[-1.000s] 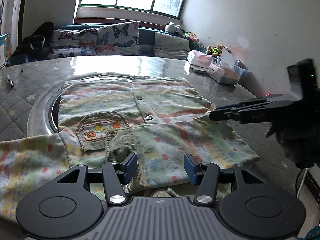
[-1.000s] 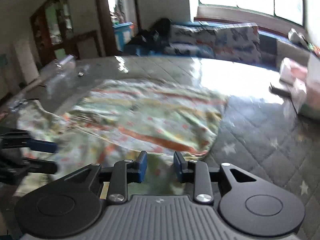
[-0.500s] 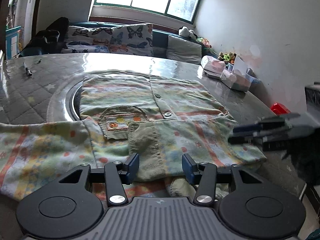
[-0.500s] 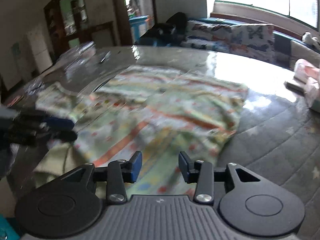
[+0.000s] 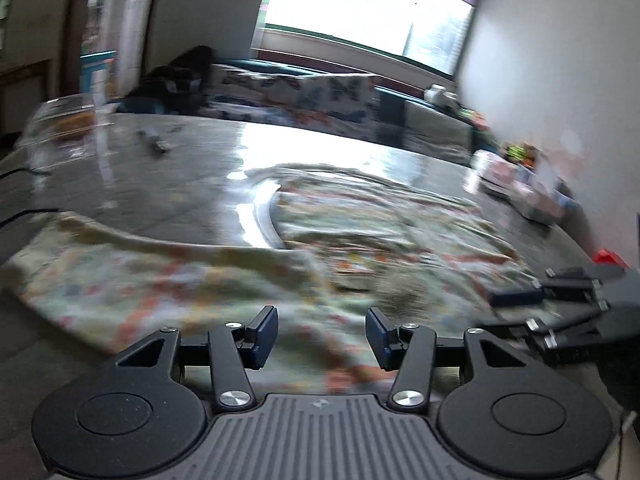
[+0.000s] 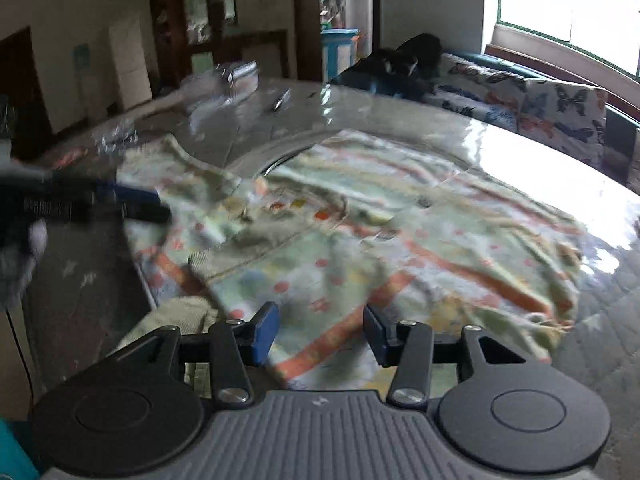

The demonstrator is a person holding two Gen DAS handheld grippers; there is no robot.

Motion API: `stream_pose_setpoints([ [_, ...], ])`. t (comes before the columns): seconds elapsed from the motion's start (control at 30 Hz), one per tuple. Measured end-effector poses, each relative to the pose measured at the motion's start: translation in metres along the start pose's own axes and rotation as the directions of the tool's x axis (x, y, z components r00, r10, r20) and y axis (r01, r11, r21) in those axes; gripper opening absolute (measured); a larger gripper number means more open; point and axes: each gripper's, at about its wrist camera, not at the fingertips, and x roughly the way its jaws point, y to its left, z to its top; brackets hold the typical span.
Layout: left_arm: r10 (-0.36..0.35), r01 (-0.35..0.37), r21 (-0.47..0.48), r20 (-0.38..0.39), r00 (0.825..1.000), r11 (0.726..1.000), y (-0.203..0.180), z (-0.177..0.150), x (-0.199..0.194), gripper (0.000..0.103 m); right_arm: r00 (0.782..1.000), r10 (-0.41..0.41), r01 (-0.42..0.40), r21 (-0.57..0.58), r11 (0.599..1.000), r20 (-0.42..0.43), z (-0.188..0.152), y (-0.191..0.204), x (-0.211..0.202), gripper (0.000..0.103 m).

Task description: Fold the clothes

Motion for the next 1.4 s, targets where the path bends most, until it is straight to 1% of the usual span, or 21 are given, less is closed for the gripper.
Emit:
stream_pose_setpoints([
  [0.07,0.065,-0.064,-0.029,0.022,0.998,0.997,0.015,0.001,-0.006,0.052,1.000,0.001,-0.001,-0.005,1.000,-0.007,0.000,0.002,0.002,0.052],
  [0.17,0.160,-0.154,-0.100,0.052,0.986,0.983,0.042,0.006,-0.013,0.053,1.000,0.000,0.000,0.002,1.000,-0.008,0.000,0.001,-0.001,0.052],
  [0.23,0.237,-0.224,-0.154,0.069,0.969,0.962,0.061,0.010,-0.017,0.054,1.000,-0.001,0.001,0.005,1.000,-0.010,-0.001,0.000,-0.002,0.052],
  [0.3,0.306,-0.286,-0.205,0.074,0.949,0.936,0.081,0.013,-0.019,0.054,1.000,0.002,-0.002,0.012,1.000,-0.010,-0.001,-0.001,-0.003,0.052],
  [0.4,0.401,-0.373,-0.256,0.067,0.914,0.892,0.103,0.016,-0.018,0.054,1.000,0.004,-0.004,0.018,1.000,-0.010,-0.001,-0.002,-0.003,0.052],
  [0.43,0.424,-0.394,-0.272,0.060,0.904,0.878,0.110,0.016,-0.018,0.052,1.000,0.005,-0.004,0.018,1.000,-0.011,-0.001,-0.002,-0.003,0.052],
  [0.5,0.445,-0.414,-0.303,0.038,0.895,0.858,0.123,0.018,-0.014,0.052,1.000,0.006,-0.006,0.017,1.000,-0.012,-0.001,-0.002,-0.003,0.052],
  [0.53,0.452,-0.421,-0.317,0.028,0.891,0.850,0.128,0.018,-0.013,0.050,1.000,0.007,-0.007,0.017,1.000,-0.011,-0.001,-0.002,-0.003,0.052],
  [0.57,0.457,-0.426,-0.326,0.021,0.889,0.844,0.131,0.018,-0.011,0.047,1.000,0.009,-0.009,0.017,1.000,-0.010,-0.001,-0.002,-0.003,0.052],
  [0.73,0.476,-0.441,-0.375,0.001,0.879,0.815,0.141,0.016,-0.010,0.046,1.000,0.011,-0.011,0.019,1.000,-0.012,-0.001,-0.002,-0.002,0.052],
  [0.83,0.495,-0.458,-0.377,0.000,0.869,0.805,0.141,0.016,-0.009,0.046,1.000,0.011,-0.011,0.020,1.000,-0.013,-0.001,-0.002,-0.002,0.052],
  [0.9,0.495,-0.458,-0.380,-0.002,0.869,0.804,0.142,0.017,-0.007,0.038,1.000,0.011,-0.010,0.023,1.000,-0.010,-0.001,-0.001,-0.002,0.052],
  [0.93,0.493,-0.457,-0.378,-0.004,0.870,0.805,0.141,0.018,-0.006,0.032,1.000,0.010,-0.010,0.024,1.000,-0.009,-0.001,-0.002,-0.003,0.052],
  [1.0,0.485,-0.450,-0.378,-0.005,0.875,0.809,0.142,0.019,-0.004,0.024,1.000,0.009,-0.009,0.031,0.999,-0.005,-0.002,-0.002,-0.005,0.052],
  [1.03,0.481,-0.446,-0.381,-0.006,0.877,0.810,0.144,0.019,-0.004,0.017,1.000,0.008,-0.008,0.034,0.999,-0.003,-0.002,-0.003,-0.006,0.052],
  [1.07,0.476,-0.441,-0.388,-0.005,0.879,0.809,0.146,0.019,-0.004,0.012,1.000,0.007,-0.007,0.036,0.999,-0.001,-0.003,-0.003,-0.007,0.052],
  [1.17,0.464,-0.422,-0.413,0.004,0.886,0.808,0.150,0.019,-0.005,0.006,1.000,0.005,-0.005,0.048,0.999,0.006,-0.004,-0.004,-0.010,0.052],
  [1.27,0.454,-0.396,-0.426,0.038,0.890,0.813,0.144,0.019,-0.011,0.003,1.000,0.003,-0.003,0.053,0.999,0.011,-0.006,-0.005,-0.013,0.052],
  [1.33,0.429,-0.358,-0.429,0.078,0.900,0.829,0.135,0.022,-0.019,0.003,1.000,0.001,-0.002,0.056,0.998,0.014,-0.006,-0.006,-0.014,0.052],
  [1.4,0.392,-0.314,-0.411,0.119,0.912,0.856,0.120,0.028,-0.027,0.003,1.000,-0.003,0.002,0.062,0.998,0.020,-0.006,-0.007,-0.016,0.052],
])
